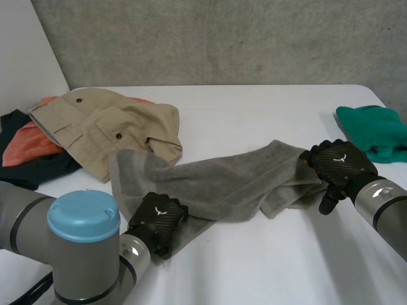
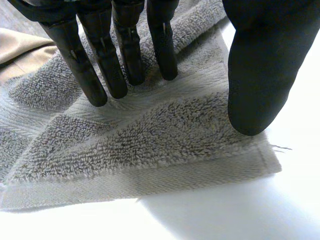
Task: Fold the laundry.
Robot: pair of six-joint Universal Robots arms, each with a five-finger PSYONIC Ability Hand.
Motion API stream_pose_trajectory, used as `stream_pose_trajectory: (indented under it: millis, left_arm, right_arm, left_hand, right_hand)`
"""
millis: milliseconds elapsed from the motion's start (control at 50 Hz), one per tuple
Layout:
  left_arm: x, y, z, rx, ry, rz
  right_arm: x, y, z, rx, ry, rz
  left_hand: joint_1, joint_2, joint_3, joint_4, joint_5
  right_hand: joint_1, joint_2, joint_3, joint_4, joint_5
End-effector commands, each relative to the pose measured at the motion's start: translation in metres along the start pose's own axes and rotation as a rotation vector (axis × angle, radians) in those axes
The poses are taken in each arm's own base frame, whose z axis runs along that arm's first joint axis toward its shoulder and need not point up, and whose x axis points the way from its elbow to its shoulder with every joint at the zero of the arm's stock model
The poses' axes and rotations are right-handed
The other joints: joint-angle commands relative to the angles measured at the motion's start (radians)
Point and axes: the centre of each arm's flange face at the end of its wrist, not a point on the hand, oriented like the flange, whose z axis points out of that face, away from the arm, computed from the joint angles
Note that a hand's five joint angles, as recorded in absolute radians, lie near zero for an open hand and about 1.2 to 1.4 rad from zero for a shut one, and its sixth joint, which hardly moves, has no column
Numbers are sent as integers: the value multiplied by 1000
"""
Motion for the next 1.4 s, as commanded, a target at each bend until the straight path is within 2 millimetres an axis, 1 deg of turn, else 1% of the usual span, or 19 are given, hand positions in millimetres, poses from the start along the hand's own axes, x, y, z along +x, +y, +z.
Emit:
stream_pose_trajectory:
  millis: [20,120,280,380,460,480,500,520,700,740,760,780,800,880,940,1000,1120,1240,1400]
  left_arm:
    - [1,2,8,28,-13,35]
    - [0,3,14,48,-33,69]
    - [-11,0,28,103,-103,110]
    - [-14,1,33,106,-112,124]
    - [-16,2,35,103,-115,124]
    - [-17,1,36,106,-116,124]
    - [-18,0,36,108,-122,122]
    - [-19,-1,36,109,-126,121]
    - [-28,-15,26,147,-148,95]
    - [-26,-15,19,133,-132,87]
    - [-25,-15,16,122,-125,82]
    - [-24,-14,12,112,-113,78]
    - [-18,-13,4,88,-83,65]
    - [-1,-8,-12,38,7,17]
    - [6,-5,-14,17,36,-6]
    - [9,-3,-11,13,40,-25]
    - [4,-1,4,20,5,-8]
    - [3,2,12,19,-9,28]
    - [-4,-1,23,65,-65,71]
  right_arm:
    - [0,1,0,0,1,-3]
    - [-1,0,0,2,0,-4]
    - [-1,1,-1,-1,-1,-4]
    - [-2,1,-1,1,-4,-4]
    - [-2,2,-1,-1,-7,-3]
    - [-2,2,-1,-1,-6,-2]
    - [-2,1,-1,0,-6,-3]
    - [-2,1,-1,2,-5,-4]
    - [1,-1,-1,8,2,-5]
    - [1,-3,-2,14,4,-6]
    - [1,-3,-2,14,4,-6]
    - [1,-3,-2,14,4,-6]
    - [2,-3,-2,15,6,-6]
    - [2,-3,-2,13,5,-5]
    - [1,-2,-2,14,2,-6]
    - [-1,-1,-2,10,-4,-5]
    - [-2,-1,-3,8,-7,-5]
    - [-1,0,-2,6,-3,-5]
    - [-2,1,-2,1,-7,-6]
  left_hand:
    - [51,56,48,60,64]
    - [122,126,118,131,135]
    - [263,267,259,272,276]
    - [313,317,309,322,326]
    - [509,513,506,518,522]
    - [588,592,585,597,601]
    - [804,808,801,813,817]
    - [846,851,843,855,859]
    - [847,851,844,856,860]
    - [847,851,844,856,860]
    - [722,727,719,731,735]
    - [532,536,529,541,545]
    - [251,255,248,260,264]
    - [40,45,37,49,53]
    - [28,32,25,37,41]
    - [25,29,22,34,38]
    - [31,35,28,40,44]
    - [51,56,48,60,64]
    - [157,161,154,166,170]
  right_hand:
    - [-31,-34,-18,-24,1]
    - [-31,-34,-18,-24,1]
    - [-31,-34,-18,-24,1]
    - [-31,-34,-18,-24,1]
    - [-31,-34,-18,-24,1]
    - [-31,-34,-18,-24,1]
    - [-31,-34,-18,-24,1]
    - [-31,-34,-18,-24,1]
    - [-31,-34,-18,-24,1]
    - [-31,-34,-18,-24,1]
    - [-31,-34,-18,-24,1]
    - [-31,-34,-18,-24,1]
    - [-31,-34,-18,-24,1]
    - [-31,-34,-18,-24,1]
    - [-31,-34,-18,-24,1]
    - [-31,-34,-18,-24,1]
    - [-31,-34,-18,-24,1]
    - [-31,-34,-18,-24,1]
    - [-31,-34,-18,-24,1]
